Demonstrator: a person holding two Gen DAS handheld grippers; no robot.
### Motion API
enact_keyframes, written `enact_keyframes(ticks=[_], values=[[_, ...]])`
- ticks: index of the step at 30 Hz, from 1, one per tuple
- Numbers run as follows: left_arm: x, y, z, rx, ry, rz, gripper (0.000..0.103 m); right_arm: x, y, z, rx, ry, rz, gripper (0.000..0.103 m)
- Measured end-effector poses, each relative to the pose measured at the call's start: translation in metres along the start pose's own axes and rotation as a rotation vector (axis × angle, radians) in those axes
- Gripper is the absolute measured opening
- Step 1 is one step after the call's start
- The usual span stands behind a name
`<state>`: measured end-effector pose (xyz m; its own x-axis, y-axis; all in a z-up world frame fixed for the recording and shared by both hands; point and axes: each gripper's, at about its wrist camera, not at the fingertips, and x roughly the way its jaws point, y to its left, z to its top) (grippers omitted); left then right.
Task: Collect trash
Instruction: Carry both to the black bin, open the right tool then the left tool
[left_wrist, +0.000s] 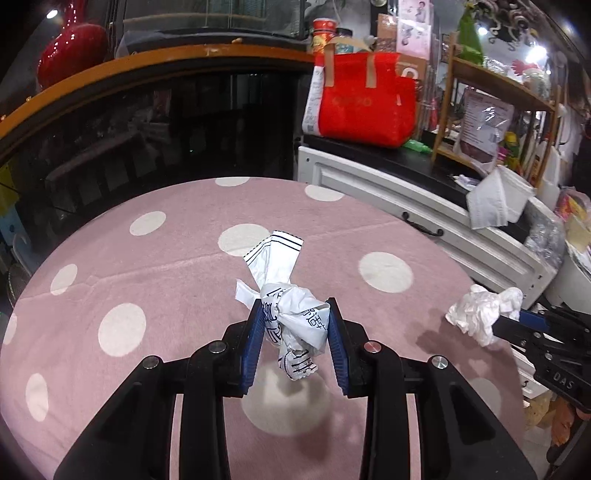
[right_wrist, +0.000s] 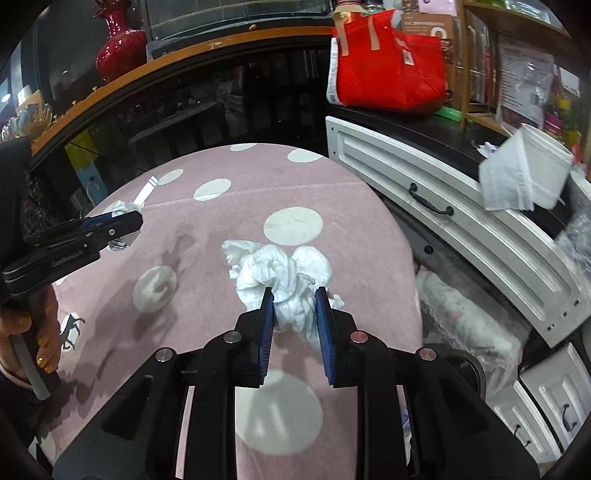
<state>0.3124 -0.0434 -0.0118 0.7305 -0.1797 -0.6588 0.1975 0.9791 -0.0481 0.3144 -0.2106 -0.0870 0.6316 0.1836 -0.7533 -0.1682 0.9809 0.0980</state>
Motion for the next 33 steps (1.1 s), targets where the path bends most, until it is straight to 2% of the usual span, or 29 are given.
enact_keyframes(ticks=[7,19,33], values=[[-0.032,-0.032,-0.028,0.039,-0.011,-0.052,0.033,-0.041,-0.015,-0.038,0.036,-0.016,-0.035,0.023],[-0.062,-0.096,-0.074,0.092,0.024,-0.183,0.033,-0.099,-0.059,-0.106,0.118,-0.009,-0.111,0.023],[-0.085,-0.160,-0.106,0.147,0.045,-0.308,0.033,-0.118,-0.102,-0.171,0.174,0.065,-0.209,0.023]])
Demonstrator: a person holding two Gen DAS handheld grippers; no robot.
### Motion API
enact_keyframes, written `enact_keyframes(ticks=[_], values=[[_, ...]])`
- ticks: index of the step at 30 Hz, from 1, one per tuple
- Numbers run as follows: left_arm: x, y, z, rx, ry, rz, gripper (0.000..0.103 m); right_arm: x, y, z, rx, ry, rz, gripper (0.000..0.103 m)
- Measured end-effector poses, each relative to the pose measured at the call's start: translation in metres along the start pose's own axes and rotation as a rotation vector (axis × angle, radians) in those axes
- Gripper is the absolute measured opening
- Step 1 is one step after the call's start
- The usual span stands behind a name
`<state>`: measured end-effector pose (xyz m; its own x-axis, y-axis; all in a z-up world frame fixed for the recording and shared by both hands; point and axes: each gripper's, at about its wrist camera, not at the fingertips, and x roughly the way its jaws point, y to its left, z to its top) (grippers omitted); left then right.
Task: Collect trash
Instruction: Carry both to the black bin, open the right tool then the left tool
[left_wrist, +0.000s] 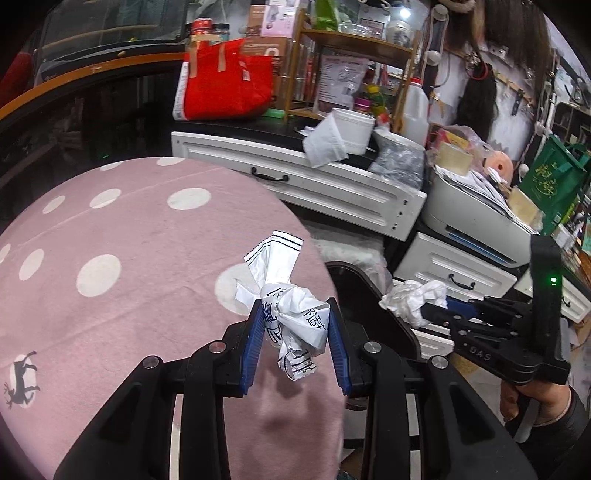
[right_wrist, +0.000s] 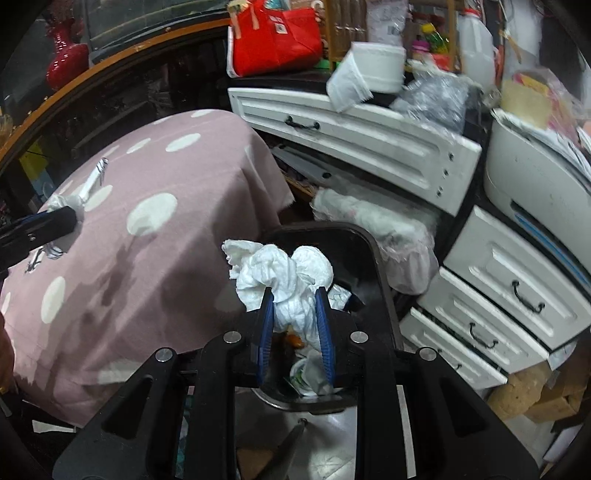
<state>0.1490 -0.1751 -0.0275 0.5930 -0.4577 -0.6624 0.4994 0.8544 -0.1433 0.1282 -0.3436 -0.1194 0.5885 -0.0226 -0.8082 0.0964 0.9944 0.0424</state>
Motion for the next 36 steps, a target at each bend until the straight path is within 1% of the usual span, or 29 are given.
enact_keyframes(ticks=[4,10,12,14,16,18,24,27,33,36], values=[[0.005,-0.021,-0.005,0.031,0.015,-0.028,0.033,0.011,-0.010,-0.011,0.019,0.042,-0.007,0.023],[0.013,-0.045,-0.013,0.072,0.038,-0.053,0.033,0.049,-0.023,-0.024,0.069,0.121,-0.024,0.024],[0.017,-0.053,-0.016,0.090,0.047,-0.057,0.033,0.060,-0.028,-0.029,0.093,0.141,-0.018,0.024],[0.019,-0.058,-0.018,0.103,0.054,-0.060,0.033,0.070,-0.032,-0.034,0.116,0.161,-0.012,0.033],[0.022,-0.061,-0.020,0.111,0.061,-0.062,0.033,0.078,-0.036,-0.038,0.138,0.175,-0.013,0.051],[0.026,-0.064,-0.021,0.117,0.071,-0.064,0.033,0.079,-0.040,-0.041,0.158,0.169,-0.017,0.061],[0.041,-0.078,-0.026,0.153,0.106,-0.070,0.033,0.060,-0.056,-0.039,0.201,0.124,-0.050,0.062],[0.053,-0.087,-0.028,0.179,0.133,-0.081,0.033,0.043,-0.066,-0.038,0.225,0.074,-0.076,0.073],[0.087,-0.104,-0.035,0.215,0.207,-0.085,0.033,0.010,-0.085,-0.039,0.254,0.007,-0.137,0.074],[0.104,-0.112,-0.040,0.238,0.240,-0.074,0.033,-0.002,-0.094,-0.042,0.277,-0.015,-0.152,0.078]])
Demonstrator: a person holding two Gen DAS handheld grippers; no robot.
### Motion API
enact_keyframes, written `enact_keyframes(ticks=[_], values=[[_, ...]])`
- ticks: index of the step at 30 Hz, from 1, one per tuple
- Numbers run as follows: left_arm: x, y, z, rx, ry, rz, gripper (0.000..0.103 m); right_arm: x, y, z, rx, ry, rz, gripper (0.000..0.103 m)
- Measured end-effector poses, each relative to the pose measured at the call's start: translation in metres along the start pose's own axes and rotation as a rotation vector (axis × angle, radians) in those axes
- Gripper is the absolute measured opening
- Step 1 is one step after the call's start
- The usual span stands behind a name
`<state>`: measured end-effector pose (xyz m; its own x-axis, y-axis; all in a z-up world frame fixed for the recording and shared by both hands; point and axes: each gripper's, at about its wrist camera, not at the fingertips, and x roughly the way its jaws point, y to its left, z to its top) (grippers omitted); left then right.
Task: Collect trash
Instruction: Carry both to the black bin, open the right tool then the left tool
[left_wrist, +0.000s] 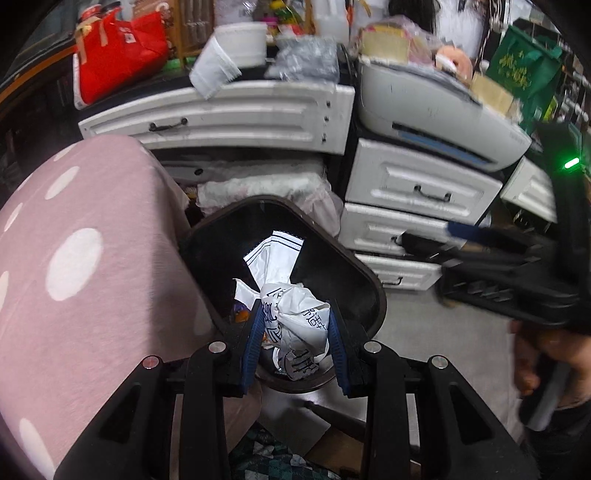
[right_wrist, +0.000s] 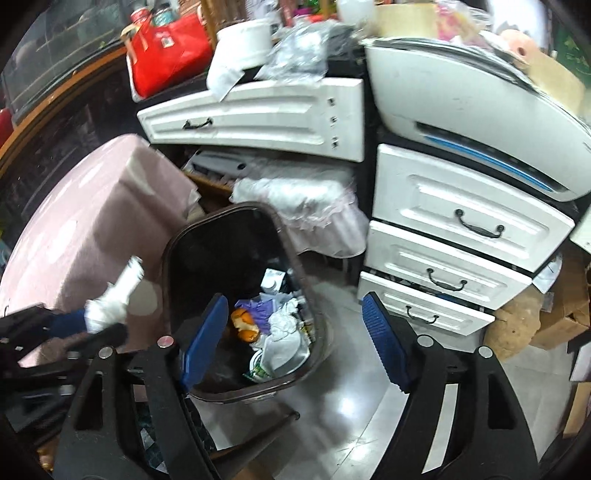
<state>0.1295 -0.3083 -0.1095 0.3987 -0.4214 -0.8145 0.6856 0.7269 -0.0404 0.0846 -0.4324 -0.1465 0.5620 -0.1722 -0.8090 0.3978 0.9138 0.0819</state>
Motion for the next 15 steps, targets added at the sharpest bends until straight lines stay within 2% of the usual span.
enact_keyframes(ticks=[15], values=[[0.059,-0.020,0.008,0.062,0.104,0.041,0.035,-0.013,-0.014,-0.005,0.031,-0.022,0.004,0.080]])
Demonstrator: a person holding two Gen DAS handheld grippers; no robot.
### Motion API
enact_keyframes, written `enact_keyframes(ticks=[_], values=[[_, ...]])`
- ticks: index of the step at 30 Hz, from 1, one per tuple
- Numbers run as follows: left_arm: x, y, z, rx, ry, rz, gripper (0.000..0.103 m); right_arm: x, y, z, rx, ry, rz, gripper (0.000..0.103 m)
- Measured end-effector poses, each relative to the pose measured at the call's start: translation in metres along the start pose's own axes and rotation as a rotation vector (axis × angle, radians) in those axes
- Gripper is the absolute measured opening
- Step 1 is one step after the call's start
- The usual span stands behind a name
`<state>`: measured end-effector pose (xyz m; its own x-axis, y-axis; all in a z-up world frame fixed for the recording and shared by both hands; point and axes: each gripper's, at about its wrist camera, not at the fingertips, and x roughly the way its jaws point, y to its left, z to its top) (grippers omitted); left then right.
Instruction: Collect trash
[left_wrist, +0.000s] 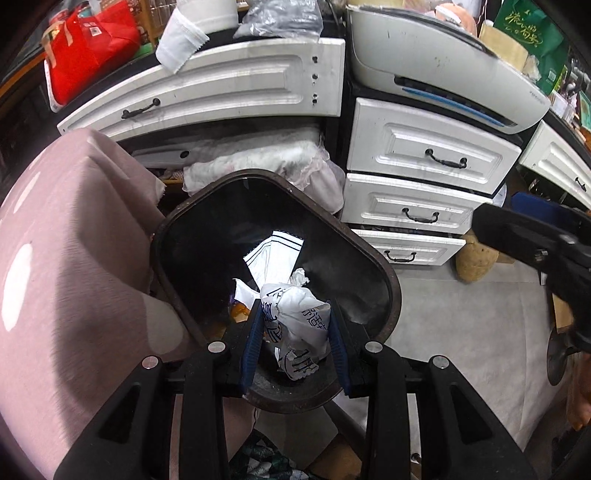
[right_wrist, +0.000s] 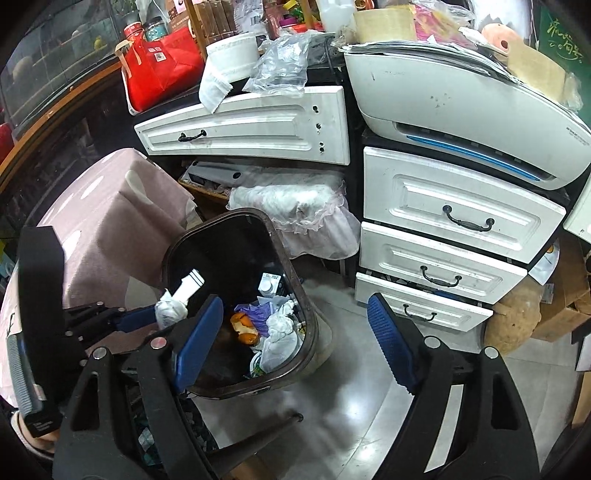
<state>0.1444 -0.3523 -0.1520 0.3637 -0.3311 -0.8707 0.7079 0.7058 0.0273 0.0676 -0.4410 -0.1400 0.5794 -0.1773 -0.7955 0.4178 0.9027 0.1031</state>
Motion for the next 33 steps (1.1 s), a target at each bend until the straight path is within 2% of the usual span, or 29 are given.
enact_keyframes(ticks=[4,6,7,9,12,22,24,33], values=[[0.011,-0.003,0.001,0.011,0.018,0.008,0.042,0.000,-0.003,0.000,0.005,-0.004,-0.014,0.080],[0.015,-0.001,0.000,0.004,0.027,0.004,0.061,-0.001,-0.006,0.000,0.009,-0.010,-0.027,0.081],[0.016,-0.001,0.000,-0.001,0.025,0.010,0.067,-0.002,-0.007,0.001,0.012,-0.012,-0.031,0.082],[0.012,0.002,-0.001,-0.014,0.008,0.017,0.073,-0.005,-0.011,0.001,0.024,-0.023,-0.044,0.084],[0.000,0.000,-0.001,-0.012,-0.023,0.012,0.078,-0.009,-0.016,0.003,0.039,-0.038,-0.061,0.085],[-0.093,-0.006,-0.016,0.006,-0.273,0.012,0.094,-0.044,0.001,0.007,0.039,-0.122,-0.112,0.093],[-0.109,-0.003,-0.023,0.001,-0.313,0.020,0.097,-0.055,0.013,0.006,0.016,-0.143,-0.112,0.093],[-0.176,0.029,-0.064,-0.074,-0.444,0.105,0.097,-0.100,0.087,-0.015,-0.109,-0.228,-0.069,0.097]])
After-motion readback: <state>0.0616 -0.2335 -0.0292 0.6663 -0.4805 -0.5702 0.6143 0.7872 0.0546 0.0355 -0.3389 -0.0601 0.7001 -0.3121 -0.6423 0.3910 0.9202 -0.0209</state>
